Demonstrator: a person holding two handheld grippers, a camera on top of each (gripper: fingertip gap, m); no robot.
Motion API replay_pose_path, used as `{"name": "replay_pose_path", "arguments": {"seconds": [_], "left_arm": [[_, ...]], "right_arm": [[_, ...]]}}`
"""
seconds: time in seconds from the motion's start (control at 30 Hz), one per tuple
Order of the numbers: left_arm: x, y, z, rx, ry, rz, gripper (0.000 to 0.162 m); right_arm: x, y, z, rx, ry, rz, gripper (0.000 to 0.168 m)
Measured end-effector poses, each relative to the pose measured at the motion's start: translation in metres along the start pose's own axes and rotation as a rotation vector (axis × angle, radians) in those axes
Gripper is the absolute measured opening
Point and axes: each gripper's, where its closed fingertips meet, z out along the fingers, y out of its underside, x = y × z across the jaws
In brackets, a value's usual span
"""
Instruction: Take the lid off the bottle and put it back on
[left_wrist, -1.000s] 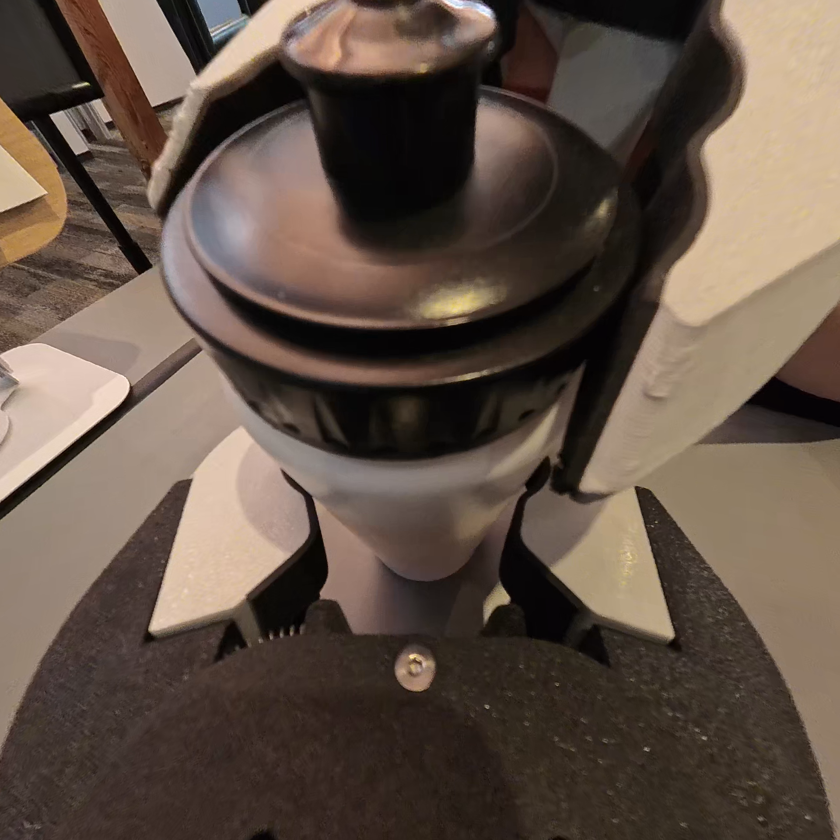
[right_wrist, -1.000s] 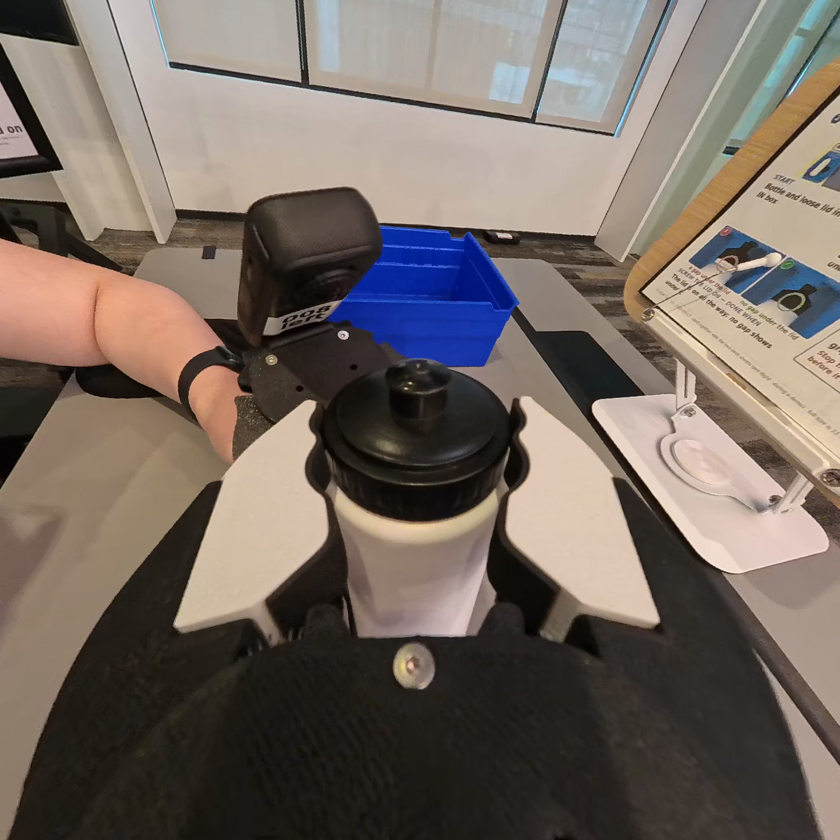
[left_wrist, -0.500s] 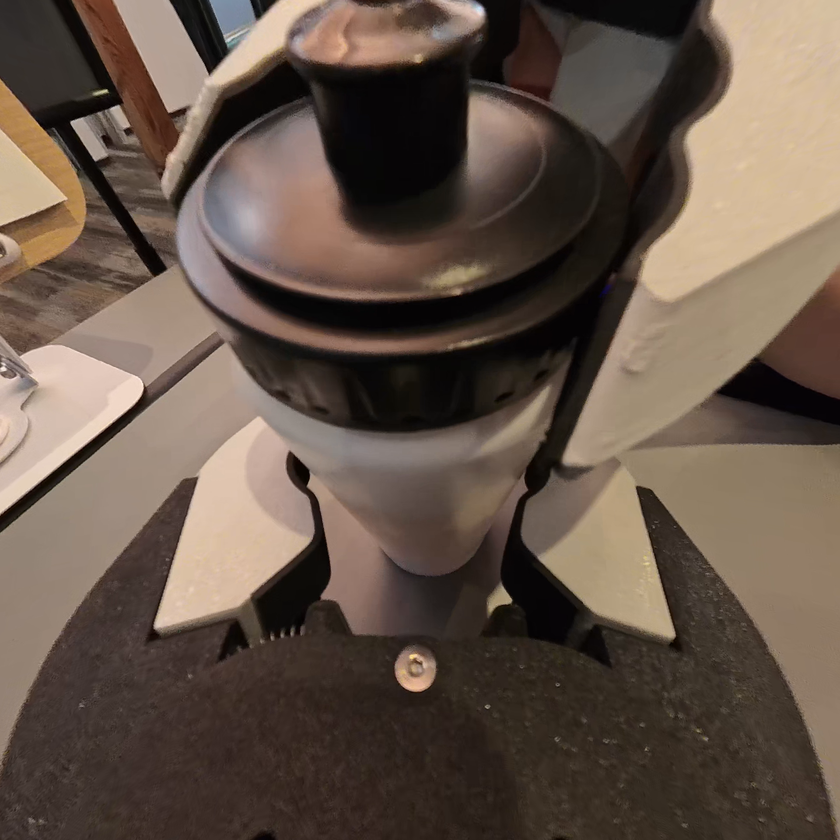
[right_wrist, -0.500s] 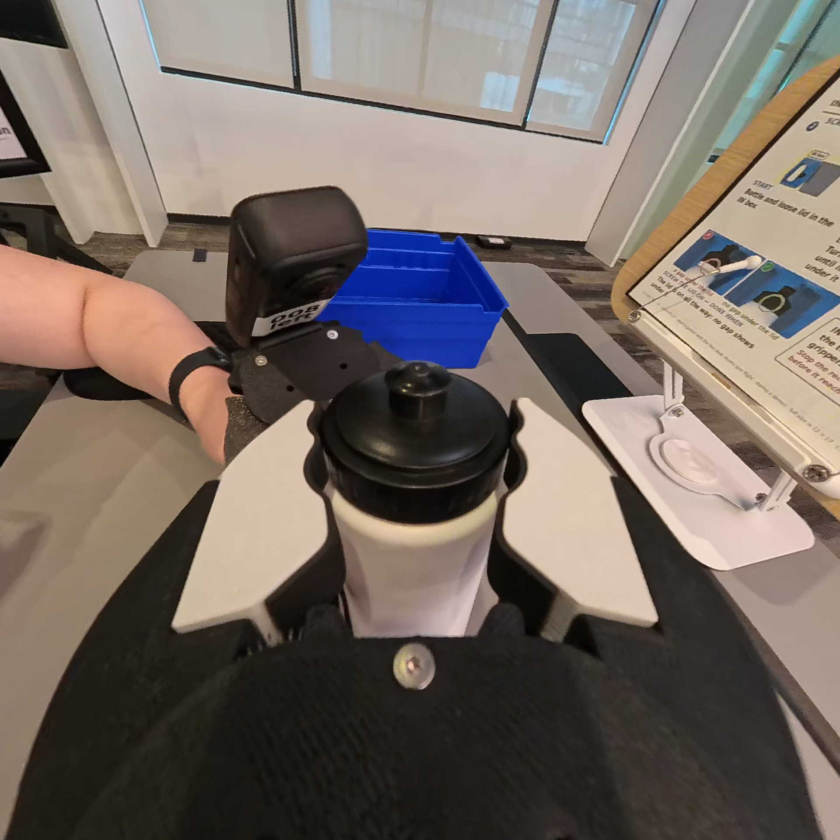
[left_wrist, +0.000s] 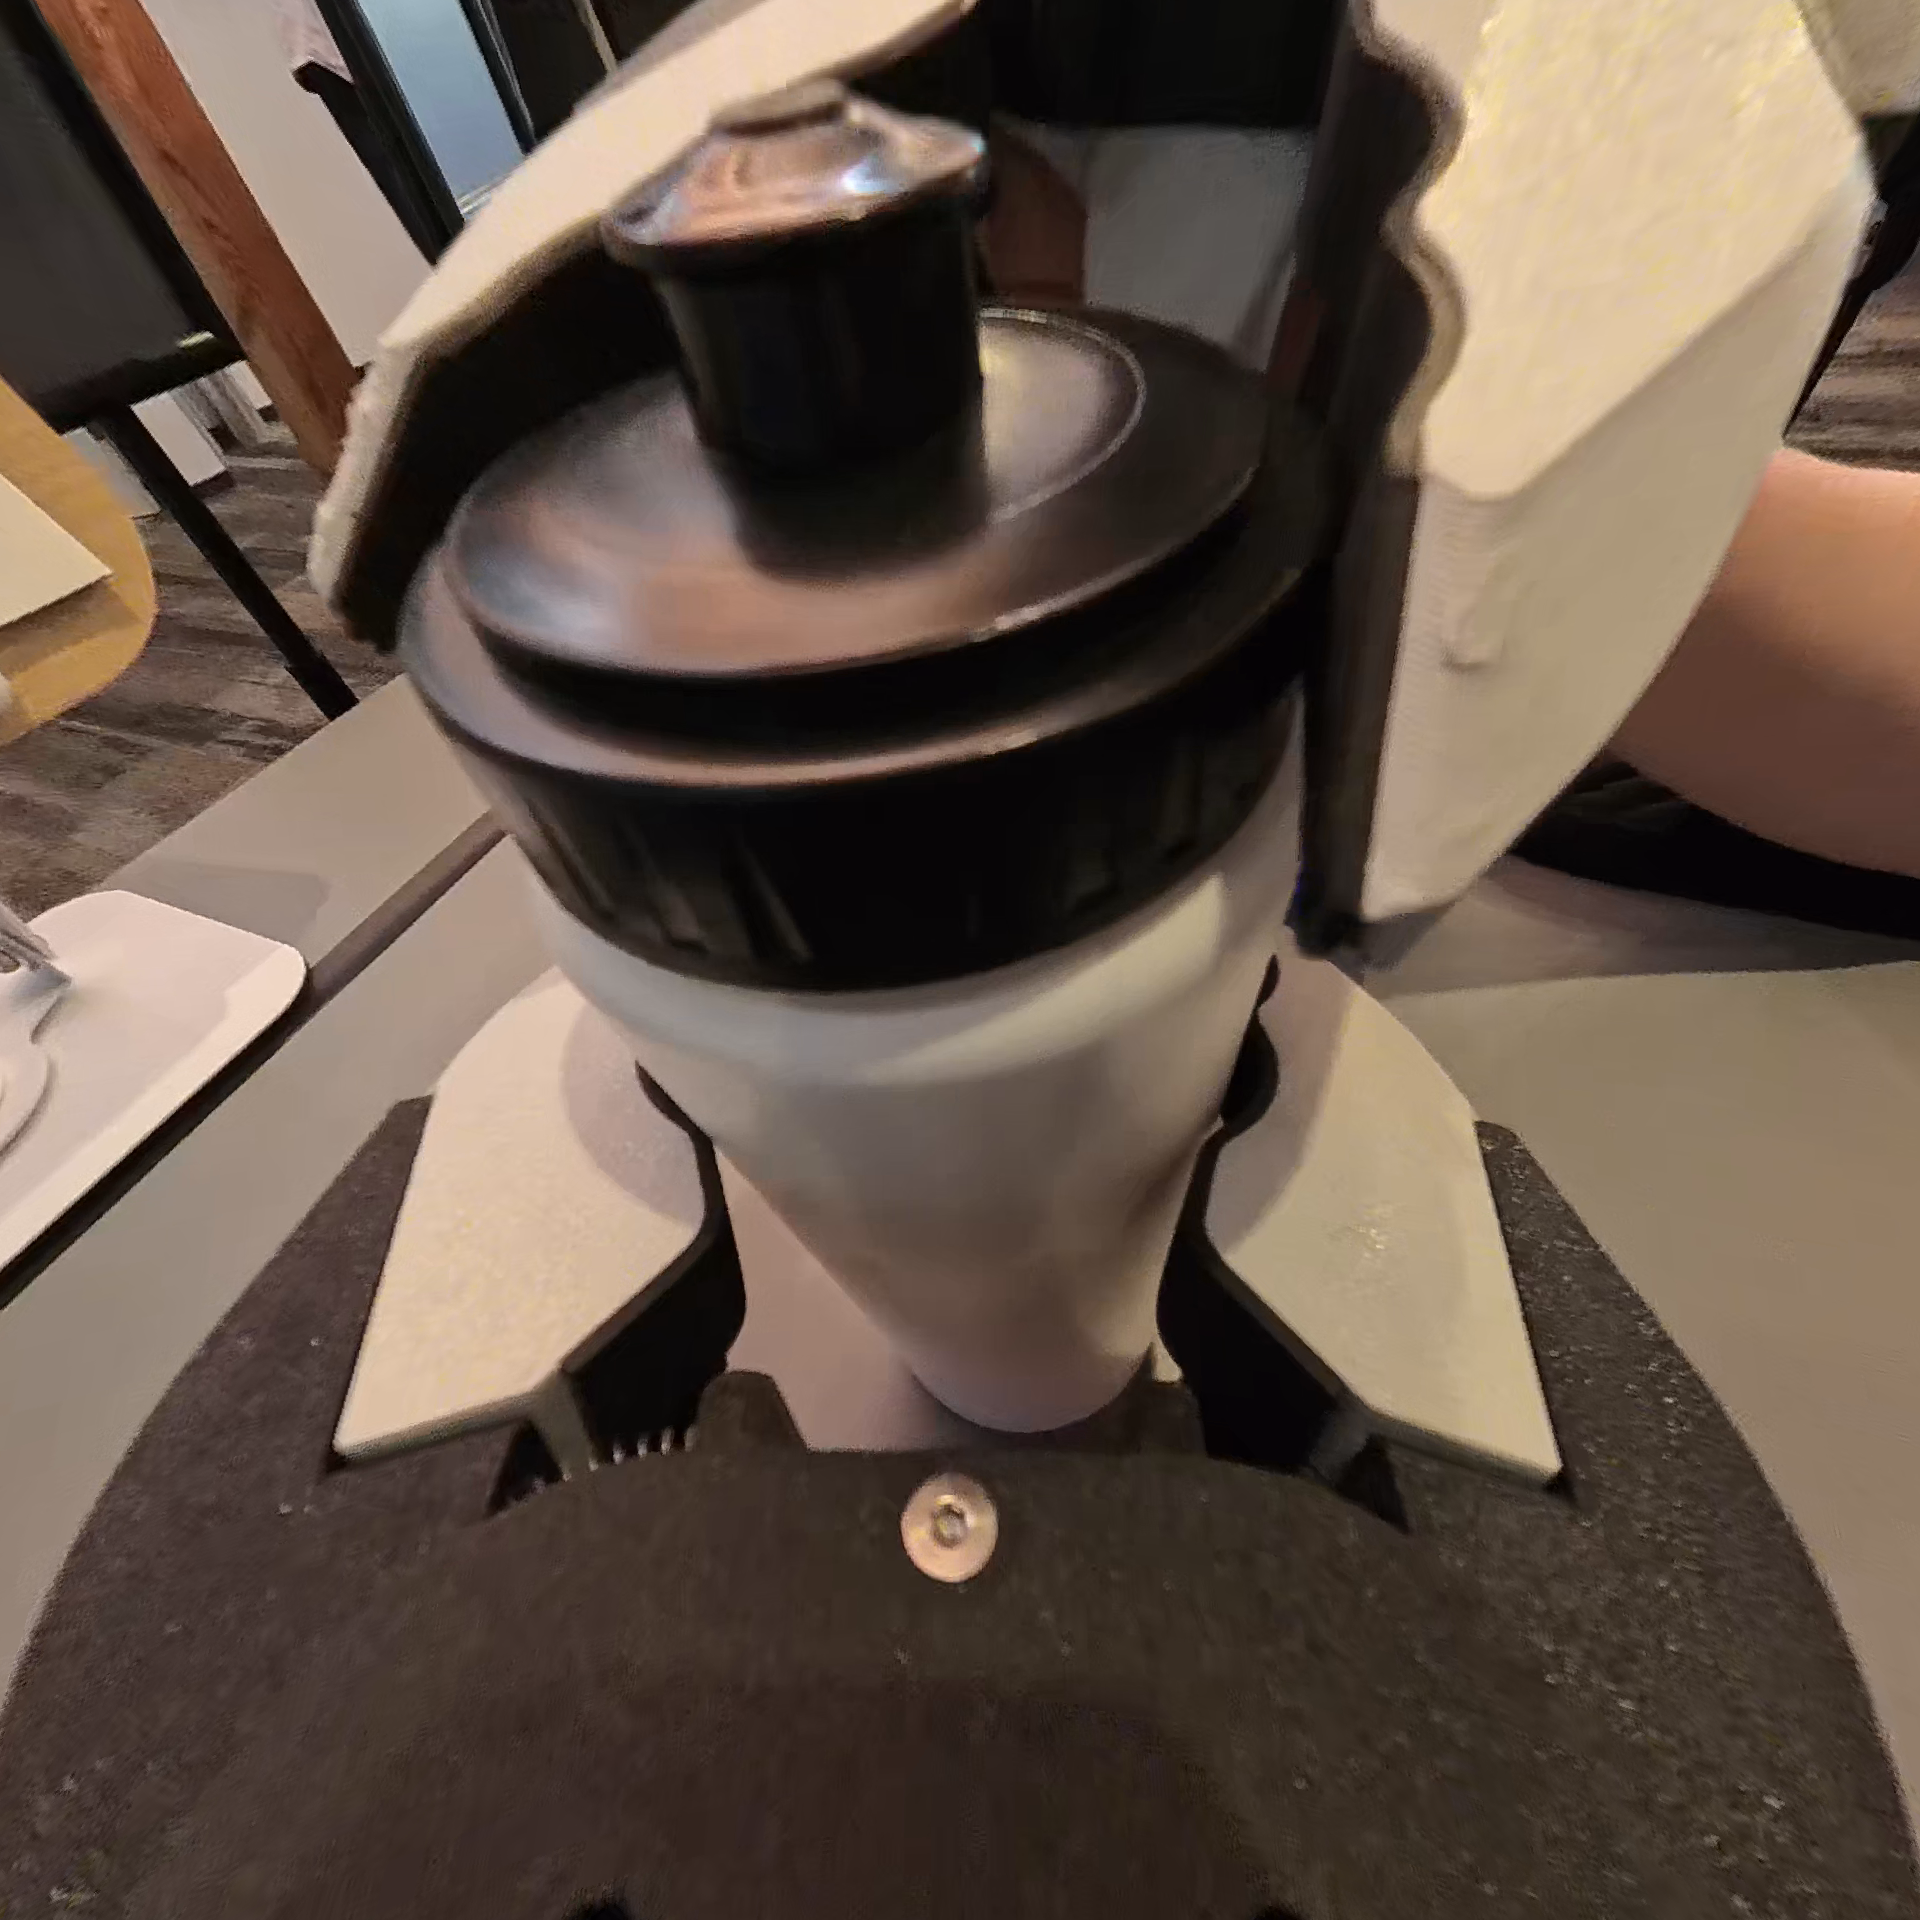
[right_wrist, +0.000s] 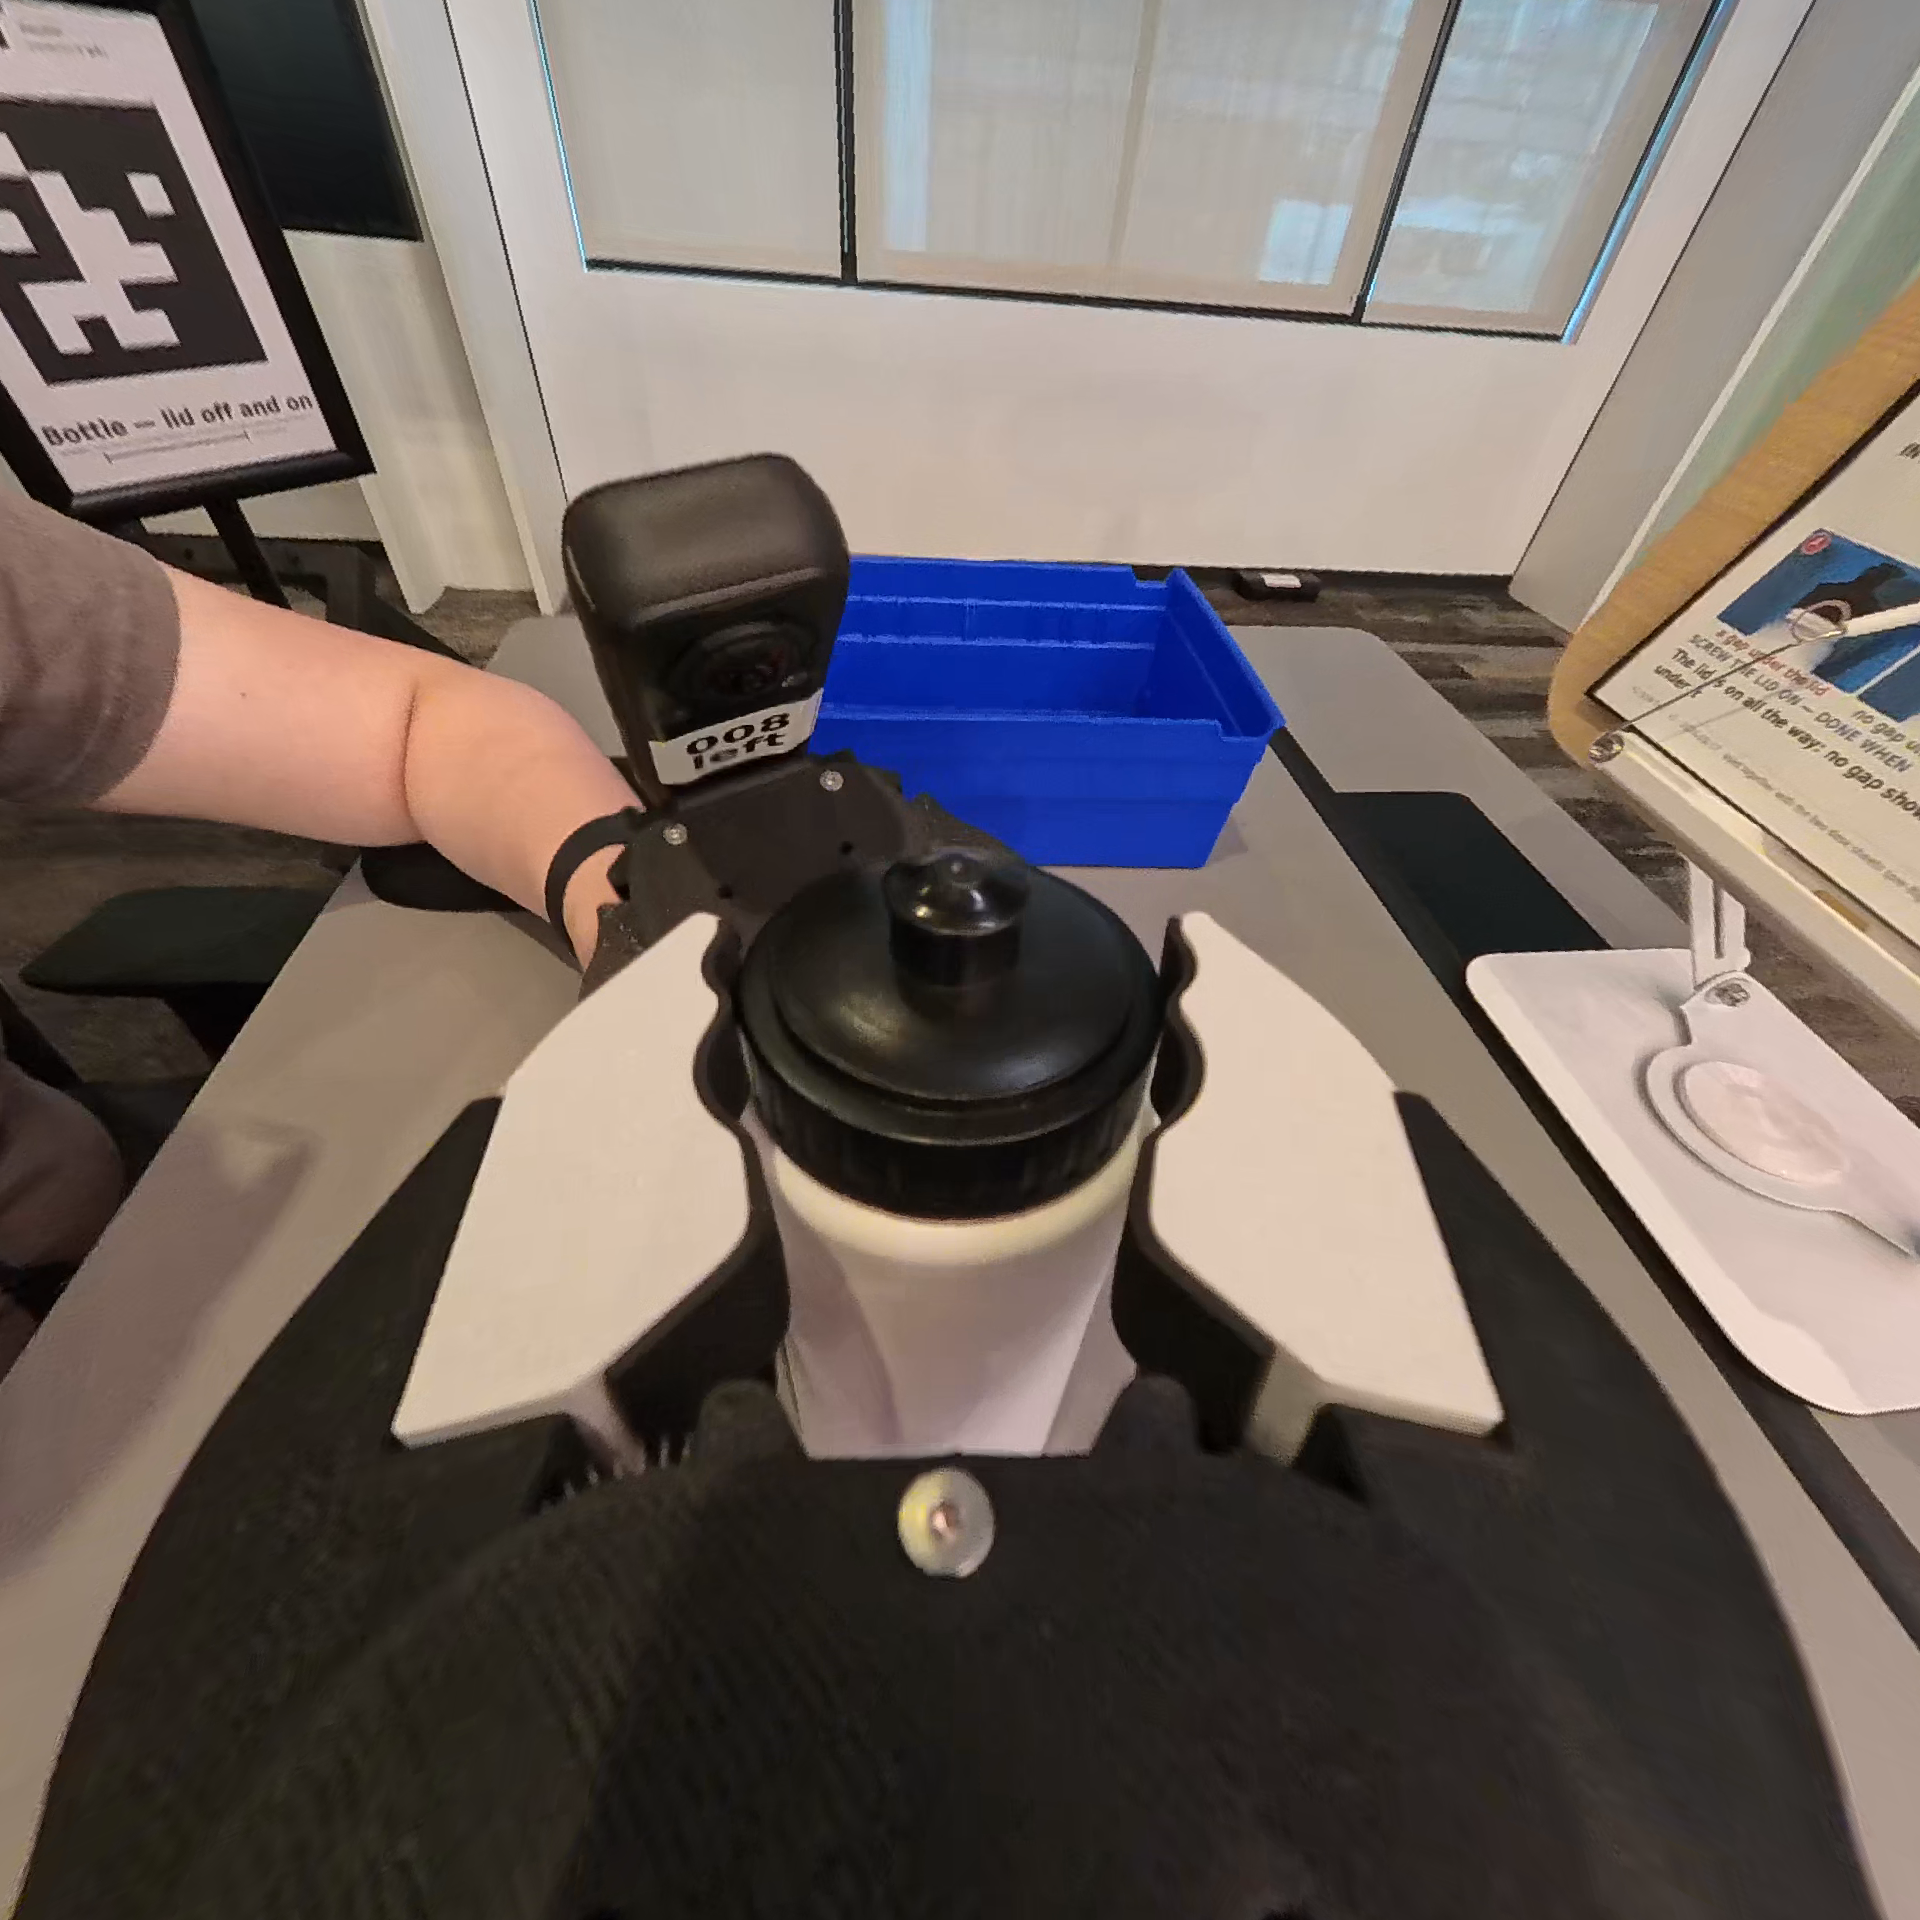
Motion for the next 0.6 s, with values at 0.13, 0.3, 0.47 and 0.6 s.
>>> {"name": "replay_pose_path", "arguments": {"seconds": [0.13, 0.3, 0.47, 0.6], "left_arm": [[-0.0014, 0.0028, 0.0008, -0.035, -0.018, -0.007, 0.099], [-0.0019, 0.0038, 0.0014, -0.043, -0.031, -0.021, 0.098], [-0.0038, 0.0057, 0.0017, -0.058, -0.033, -0.038, 0.096], [-0.0048, 0.006, 0.0018, -0.056, -0.034, -0.04, 0.096]], "right_arm": [[0.0, 0.0006, 0.0015, -0.043, 0.049, -0.048, 0.078], [-0.0004, 0.0005, 0.0038, -0.065, 0.086, -0.08, 0.079], [0.0015, 0.0008, 0.0065, -0.073, 0.122, -0.095, 0.079], [0.0026, 0.0009, 0.0076, -0.066, 0.127, -0.098, 0.079]]}}
